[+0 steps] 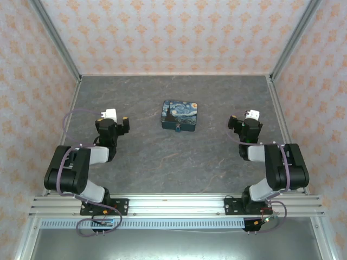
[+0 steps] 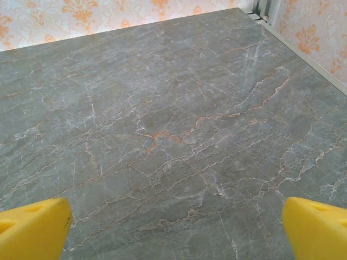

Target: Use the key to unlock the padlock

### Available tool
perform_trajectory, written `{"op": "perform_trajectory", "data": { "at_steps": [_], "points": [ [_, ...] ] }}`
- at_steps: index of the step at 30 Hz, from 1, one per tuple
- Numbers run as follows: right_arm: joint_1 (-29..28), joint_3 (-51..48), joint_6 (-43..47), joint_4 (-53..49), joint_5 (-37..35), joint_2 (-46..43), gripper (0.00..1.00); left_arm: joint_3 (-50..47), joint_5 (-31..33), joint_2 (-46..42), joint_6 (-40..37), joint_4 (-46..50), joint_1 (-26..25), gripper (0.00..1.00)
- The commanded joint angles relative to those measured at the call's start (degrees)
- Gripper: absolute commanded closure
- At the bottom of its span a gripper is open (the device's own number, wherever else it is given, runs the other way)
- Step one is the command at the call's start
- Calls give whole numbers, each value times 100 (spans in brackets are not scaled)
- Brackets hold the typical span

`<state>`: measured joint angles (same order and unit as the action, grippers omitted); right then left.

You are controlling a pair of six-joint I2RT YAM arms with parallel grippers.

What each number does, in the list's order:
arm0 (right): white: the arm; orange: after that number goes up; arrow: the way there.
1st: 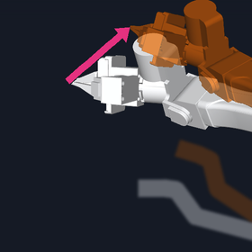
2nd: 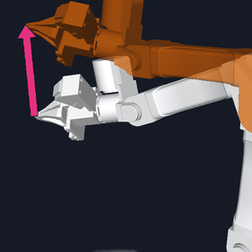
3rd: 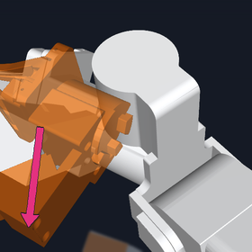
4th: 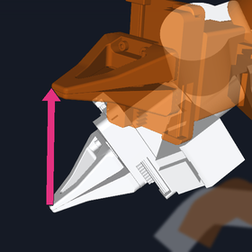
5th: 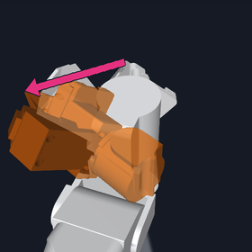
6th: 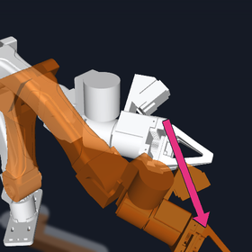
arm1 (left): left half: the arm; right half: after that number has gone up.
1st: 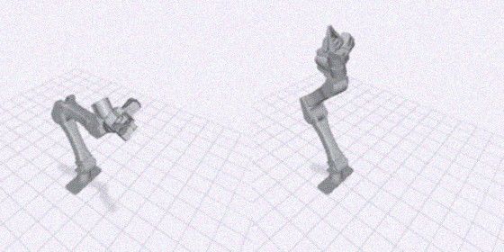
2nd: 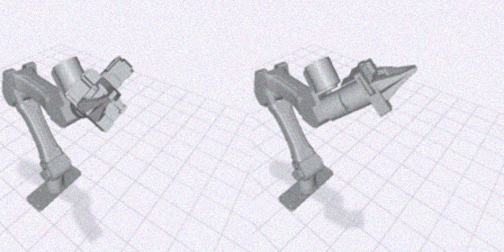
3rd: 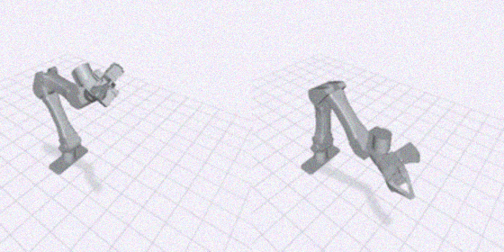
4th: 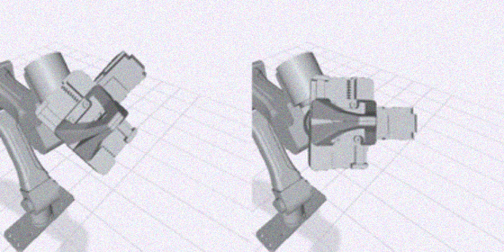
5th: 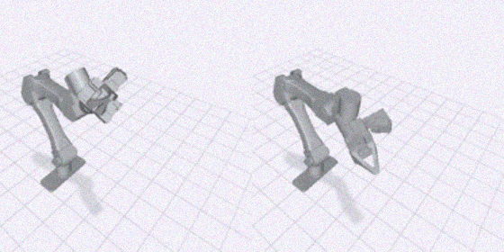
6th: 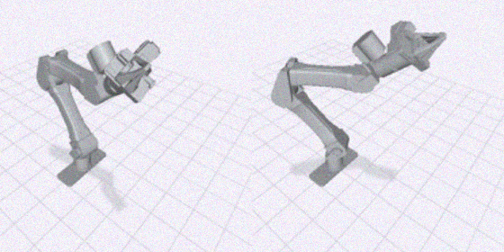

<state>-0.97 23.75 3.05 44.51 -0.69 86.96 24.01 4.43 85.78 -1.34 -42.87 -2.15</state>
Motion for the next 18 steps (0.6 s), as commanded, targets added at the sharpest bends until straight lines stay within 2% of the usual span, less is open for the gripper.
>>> {"op": "perform_trajectory", "data": {
  "at_steps": [1, 18],
  "points": [
    [-26, 11, -68, 19, -135, 18, 1, 60, -22, 0, 55, 63, -21, 0],
    [-28, -6, -91, 36, -171, -1, 1, 70, 35, -29, 79, 100, -22, 0]
  ]
}}
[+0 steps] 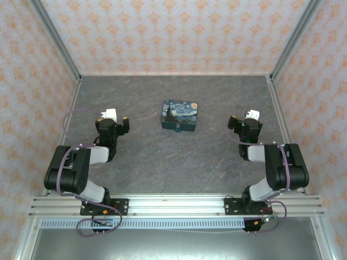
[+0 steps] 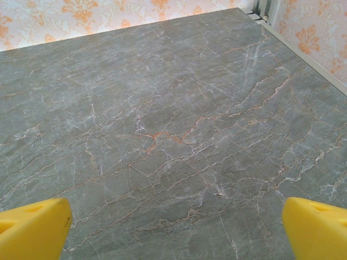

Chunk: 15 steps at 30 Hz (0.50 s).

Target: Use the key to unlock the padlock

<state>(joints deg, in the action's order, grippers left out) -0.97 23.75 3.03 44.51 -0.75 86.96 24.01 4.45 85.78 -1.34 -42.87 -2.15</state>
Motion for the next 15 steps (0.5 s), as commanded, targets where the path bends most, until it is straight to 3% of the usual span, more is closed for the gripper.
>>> {"op": "perform_trajectory", "data": {
  "at_steps": [1, 8, 11, 15],
  "points": [
    [-24, 45, -140, -112, -261, -69, 1, 122, 89, -92, 120, 242, -22, 0],
    [-17, 343, -257, -1448, -235, -918, 1, 271, 308, -1011, 211, 1222, -20, 0],
    [-31, 706, -454, -2776, -83, -1521, 1, 605, 352, -1641, 549, 2348, -30, 0],
    [-232, 1412, -831, -4746, 287, -2034, 1, 1457, -25, -2042, 1585, 4476, -33, 0]
  ]
}}
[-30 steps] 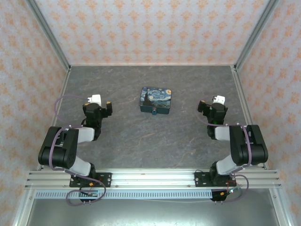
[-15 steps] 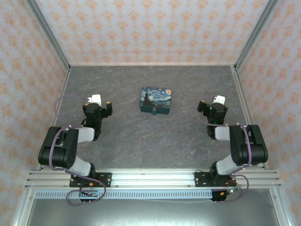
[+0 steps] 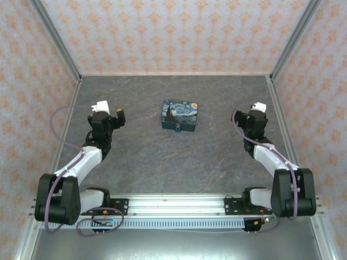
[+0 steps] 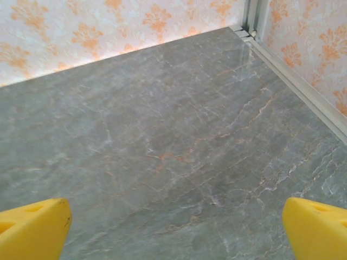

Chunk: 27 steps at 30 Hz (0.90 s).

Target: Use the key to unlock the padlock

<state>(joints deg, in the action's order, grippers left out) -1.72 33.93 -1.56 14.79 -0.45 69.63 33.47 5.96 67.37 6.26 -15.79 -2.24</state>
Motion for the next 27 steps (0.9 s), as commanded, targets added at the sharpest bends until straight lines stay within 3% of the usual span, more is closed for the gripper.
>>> {"op": "perform_trajectory", "data": {
  "at_steps": [1, 5, 12, 16, 21, 27],
  "points": [
    [-230, 522, -474, -2166, 298, -372, 1, 650, -363, -206, 1106, 2107, -27, 0],
    [-562, 846, -1045, -3452, 679, -476, 4, 893, -1191, -247, 1927, 2794, -154, 0],
    [-1044, 842, -1615, -4590, 1199, -387, 18, 731, -2218, -407, 2617, 2683, -886, 5],
    [-1300, 951, -1809, -5293, 1163, -325, 22, 635, -2366, -551, 3083, 2518, -1166, 6],
    [-1576, 839, -1823, -5302, 1034, -33, 26, 134, -2366, -884, 3576, 1938, -1434, 8],
    [-1595, 1026, -1874, -5445, 266, 466, 28, 191, -2383, -1007, 3613, 2102, -1489, 9]
  ]
}}
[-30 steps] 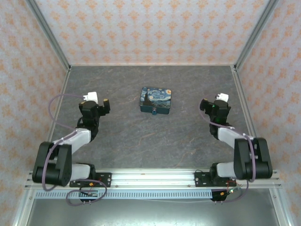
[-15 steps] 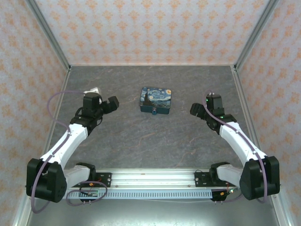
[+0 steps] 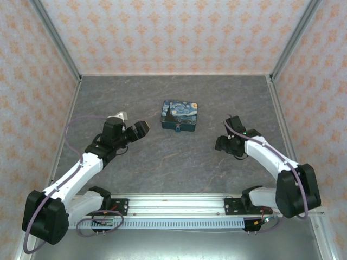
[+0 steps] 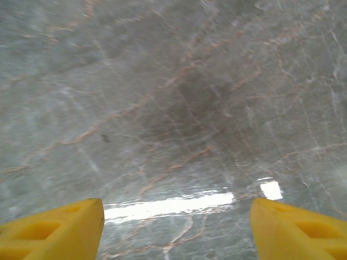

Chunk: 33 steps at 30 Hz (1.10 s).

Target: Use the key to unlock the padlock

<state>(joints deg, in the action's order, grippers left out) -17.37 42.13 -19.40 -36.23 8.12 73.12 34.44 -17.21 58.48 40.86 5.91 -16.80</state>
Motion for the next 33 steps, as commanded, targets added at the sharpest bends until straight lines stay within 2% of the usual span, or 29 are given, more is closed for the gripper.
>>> {"op": "perform_trajectory", "data": {
  "at_steps": [1, 5, 8, 15, 18, 23, 28, 33],
  "points": [
    [-30, 232, -95, -359, -722, 156, 28, 123, -85, -111, 142, -63, -50, 9],
    [-19, 298, -58, -345, -1174, 220, 28, 103, -123, -56, 159, -101, -116, 10],
    [219, 345, 110, -325, -1189, 220, 29, 49, -115, -39, 175, -103, -156, 11],
    [1279, 658, 641, -300, -833, 441, 41, -165, -69, 23, 371, -441, -403, 13],
    [1487, 883, 775, -301, -618, 877, 48, -182, 15, 32, 352, -380, -497, 13],
    [1525, 1188, 737, -378, -655, 1473, 52, -196, 219, -84, 276, -90, -504, 13],
    [1519, 1123, 654, -322, -892, 1533, 51, -95, 528, -310, 124, 522, -498, 13],
    [1524, 1057, 753, -307, -1059, 1531, 51, -178, 591, -618, 309, 694, -500, 12]
  ]
}}
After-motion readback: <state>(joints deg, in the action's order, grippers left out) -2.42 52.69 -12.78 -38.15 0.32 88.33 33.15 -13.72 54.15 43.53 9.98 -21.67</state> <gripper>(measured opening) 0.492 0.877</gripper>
